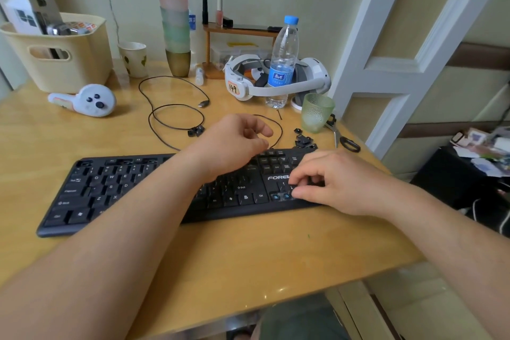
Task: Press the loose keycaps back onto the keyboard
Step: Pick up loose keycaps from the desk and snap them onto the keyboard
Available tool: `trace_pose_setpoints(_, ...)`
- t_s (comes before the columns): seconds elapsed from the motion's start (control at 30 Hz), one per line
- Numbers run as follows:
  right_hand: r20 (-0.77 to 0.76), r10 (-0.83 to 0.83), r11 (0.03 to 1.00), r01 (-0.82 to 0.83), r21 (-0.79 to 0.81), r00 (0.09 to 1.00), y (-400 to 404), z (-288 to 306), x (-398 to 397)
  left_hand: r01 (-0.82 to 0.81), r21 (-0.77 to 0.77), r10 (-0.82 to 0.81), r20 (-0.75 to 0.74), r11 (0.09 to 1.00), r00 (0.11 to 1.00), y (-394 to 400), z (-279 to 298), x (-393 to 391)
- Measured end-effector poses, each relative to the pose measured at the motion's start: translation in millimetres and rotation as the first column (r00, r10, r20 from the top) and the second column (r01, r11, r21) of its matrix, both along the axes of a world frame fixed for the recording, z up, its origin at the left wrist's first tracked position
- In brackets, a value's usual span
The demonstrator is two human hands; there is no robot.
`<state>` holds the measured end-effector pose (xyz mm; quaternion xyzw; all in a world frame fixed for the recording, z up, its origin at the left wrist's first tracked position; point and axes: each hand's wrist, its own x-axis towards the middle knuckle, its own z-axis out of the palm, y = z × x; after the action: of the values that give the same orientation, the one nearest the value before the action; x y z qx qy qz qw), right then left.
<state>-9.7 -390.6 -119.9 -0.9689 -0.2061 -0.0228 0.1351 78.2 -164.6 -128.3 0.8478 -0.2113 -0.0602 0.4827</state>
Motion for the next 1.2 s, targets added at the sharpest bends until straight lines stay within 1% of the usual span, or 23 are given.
trace_pose_setpoints(0.1, 0.033, 0.035, 0.999, -0.035, -0.019, 0.999, 1, -8, -1, 0.0, 0.265, -0.054, 0.196, 0.964, 0.979, 0, -1, -2)
trace_pose_setpoints(0.13, 0.051, 0.042, 0.999, -0.041, -0.018, 0.998, 1, -9, -1, 0.013, 0.323, -0.095, 0.239, 0.946, 0.966, 0, 0, -3)
trace_pose_setpoints(0.2, 0.083, 0.042, 0.999, -0.04, -0.023, 0.996, 3, -11, -2, 0.068, 0.386, -0.18, 0.26, 0.92, 0.949, -1, 0, -6)
trace_pose_setpoints(0.27, 0.112, 0.034, 0.999, -0.031, -0.032, 0.993, 5, -12, -4, 0.128, 0.425, -0.252, 0.249, 0.896, 0.935, -2, 0, -8)
trace_pose_setpoints(0.37, 0.137, 0.018, 0.999, -0.014, -0.031, 0.99, 6, -13, -5, 0.192, 0.444, -0.315, 0.221, 0.875, 0.923, -2, 1, -11)
trace_pose_setpoints(0.6, 0.101, 0.013, 0.998, -0.006, -0.066, 0.995, 7, -10, -1, 0.255, 0.45, -0.366, 0.179, 0.856, 0.913, -7, -1, -14)
trace_pose_setpoints(0.73, -0.027, 0.003, 0.995, -0.006, -0.102, 1.0, 10, 0, 6, 0.245, 0.455, -0.364, 0.195, 0.856, 0.911, -10, -3, -14)
trace_pose_setpoints(0.83, -0.141, -0.12, 0.993, 0.119, -0.018, 0.983, 17, 7, 12, 0.23, 0.445, -0.351, 0.21, 0.866, 0.913, -9, -3, -13)
trace_pose_setpoints(0.9, -0.252, -0.202, 0.974, 0.221, 0.05, 0.946, 21, 10, 18, 0.228, 0.442, -0.347, 0.208, 0.868, 0.915, -9, -3, -14)
trace_pose_setpoints(0.93, -0.308, -0.234, 0.964, 0.262, 0.049, 0.922, 23, 12, 20, 0.229, 0.439, -0.345, 0.205, 0.869, 0.916, -10, -4, -14)
trace_pose_setpoints(1.0, -0.406, -0.301, 0.947, 0.321, -0.019, 0.863, 28, 18, 27, 0.232, 0.415, -0.333, 0.189, 0.88, 0.924, -10, -4, -13)
trace_pose_setpoints(1.07, -0.465, -0.361, 0.93, 0.352, -0.109, 0.808, 34, 26, 35, 0.227, 0.371, -0.305, 0.167, 0.901, 0.938, -9, -4, -12)
trace_pose_setpoints(1.13, -0.488, -0.401, 0.916, 0.349, -0.198, 0.775, 42, 33, 41, 0.212, 0.373, -0.288, 0.164, 0.904, 0.943, -9, -4, -11)
trace_pose_setpoints(1.2, -0.471, -0.415, 0.907, 0.31, -0.286, 0.778, 50, 37, 46, 0.198, 0.399, -0.286, 0.174, 0.895, 0.942, -10, -5, -11)
